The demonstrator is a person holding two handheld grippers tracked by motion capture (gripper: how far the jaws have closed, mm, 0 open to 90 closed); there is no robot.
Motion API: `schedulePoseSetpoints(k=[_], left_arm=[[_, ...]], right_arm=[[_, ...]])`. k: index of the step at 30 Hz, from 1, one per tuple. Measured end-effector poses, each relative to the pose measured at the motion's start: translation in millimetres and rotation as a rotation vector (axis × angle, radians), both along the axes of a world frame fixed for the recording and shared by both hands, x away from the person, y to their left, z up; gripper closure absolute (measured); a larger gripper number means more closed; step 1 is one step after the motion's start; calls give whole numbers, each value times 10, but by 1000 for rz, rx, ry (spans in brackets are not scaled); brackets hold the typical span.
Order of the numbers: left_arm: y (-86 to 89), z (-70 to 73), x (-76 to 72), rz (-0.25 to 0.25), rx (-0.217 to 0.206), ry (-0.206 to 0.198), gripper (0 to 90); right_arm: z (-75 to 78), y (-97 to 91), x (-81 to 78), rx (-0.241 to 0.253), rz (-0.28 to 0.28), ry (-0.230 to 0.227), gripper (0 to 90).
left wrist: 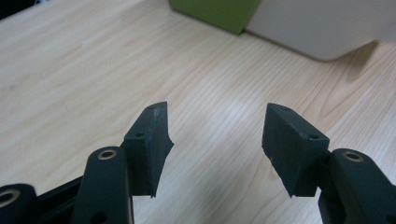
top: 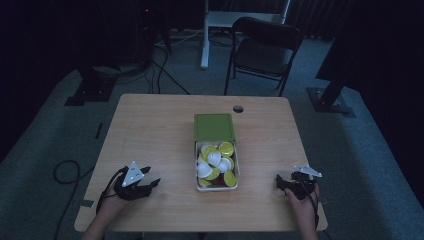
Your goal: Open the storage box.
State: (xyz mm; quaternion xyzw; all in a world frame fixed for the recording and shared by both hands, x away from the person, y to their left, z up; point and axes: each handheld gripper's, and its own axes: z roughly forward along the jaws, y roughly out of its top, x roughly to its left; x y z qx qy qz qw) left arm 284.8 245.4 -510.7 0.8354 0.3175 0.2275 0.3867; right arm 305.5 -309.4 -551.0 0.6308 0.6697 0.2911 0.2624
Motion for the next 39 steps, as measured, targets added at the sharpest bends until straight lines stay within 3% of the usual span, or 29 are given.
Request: schedulePoseSetpoints(k=[4,7,13,18,21,22,25,28,39], left_arm=[[77,-48,-9,26,-10,19,371],[131,-69,-21,58,-21,7,355],[217,-111,-19,137,-50,43,218],[286,-143,-9,153,-92,98,90],[326,-162,-16,168,-99,104,75],[339,-167,-7,170,-102,122,8],[379,-173,-18,189,-92,122,0],[422,-178,-31,216,-108,130,0],[524,-248,-19,335,-58,162,0]], right_arm=[[0,1,0,1,-1,0,103],[0,1,0,1,-1,0,103],[1,1,0,1,-1,1,103],[1,0,0,0,0,1,103],[1,1,0,1,-1,1,102],[1,0,0,1,0,1,103],[1,0,-1,1,0,2,103],[2,1,-1,1,1,2,102],[3,8,0,1,2,4,103]])
